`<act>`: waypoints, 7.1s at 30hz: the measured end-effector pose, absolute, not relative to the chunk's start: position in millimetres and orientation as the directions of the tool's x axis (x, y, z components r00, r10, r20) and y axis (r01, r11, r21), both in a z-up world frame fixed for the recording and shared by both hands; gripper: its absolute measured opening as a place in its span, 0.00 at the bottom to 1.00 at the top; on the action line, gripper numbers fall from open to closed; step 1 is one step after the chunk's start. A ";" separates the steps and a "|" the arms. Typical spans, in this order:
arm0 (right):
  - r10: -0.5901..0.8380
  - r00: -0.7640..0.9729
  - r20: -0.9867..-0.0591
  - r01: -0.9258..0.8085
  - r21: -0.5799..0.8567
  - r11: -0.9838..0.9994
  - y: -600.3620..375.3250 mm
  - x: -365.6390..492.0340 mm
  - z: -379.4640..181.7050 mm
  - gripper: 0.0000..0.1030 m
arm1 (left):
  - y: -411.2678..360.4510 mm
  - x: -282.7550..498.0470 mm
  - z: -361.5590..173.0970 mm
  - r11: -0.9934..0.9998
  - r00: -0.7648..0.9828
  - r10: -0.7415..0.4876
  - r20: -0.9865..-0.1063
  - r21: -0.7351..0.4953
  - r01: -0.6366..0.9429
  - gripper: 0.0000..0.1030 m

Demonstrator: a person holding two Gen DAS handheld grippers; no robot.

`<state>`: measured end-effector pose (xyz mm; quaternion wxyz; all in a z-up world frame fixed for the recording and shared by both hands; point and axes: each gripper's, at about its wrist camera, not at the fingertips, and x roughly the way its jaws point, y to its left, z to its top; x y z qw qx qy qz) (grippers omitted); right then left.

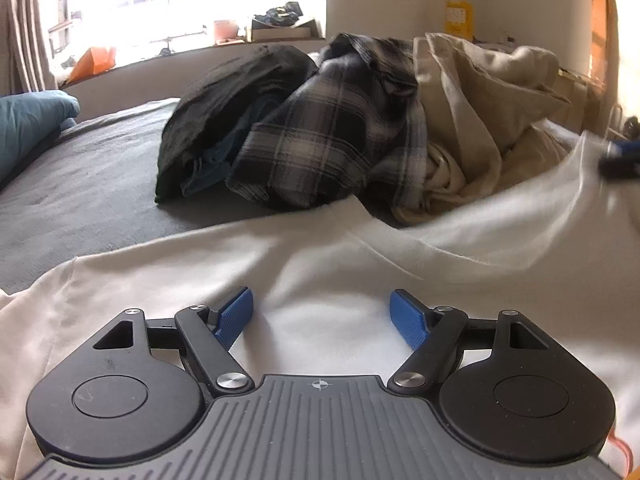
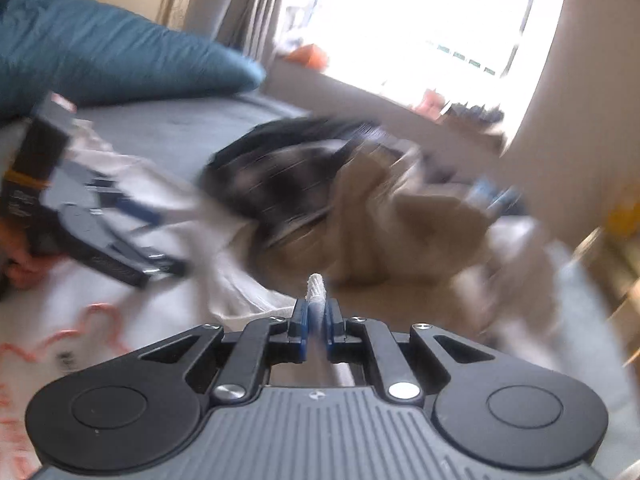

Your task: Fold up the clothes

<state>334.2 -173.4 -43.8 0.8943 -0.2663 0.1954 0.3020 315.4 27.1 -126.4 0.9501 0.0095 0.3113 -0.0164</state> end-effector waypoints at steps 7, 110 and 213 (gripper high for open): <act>0.423 0.790 -0.443 -0.602 -0.431 0.672 -178.7 341.1 -51.0 0.08 | 38.9 324.6 -122.4 0.999 0.813 0.015 -0.582 -0.029 -0.039 0.74; 0.279 0.631 -0.724 0.175 0.483 0.858 -307.0 420.7 -101.1 0.12 | 179.8 217.1 31.8 0.886 0.746 0.457 -0.485 0.321 -0.334 0.63; 0.582 0.282 -0.763 -0.736 0.218 0.641 167.7 271.6 -117.4 0.45 | 402.4 34.3 -63.9 0.598 0.470 0.604 -0.643 -0.023 -0.801 0.02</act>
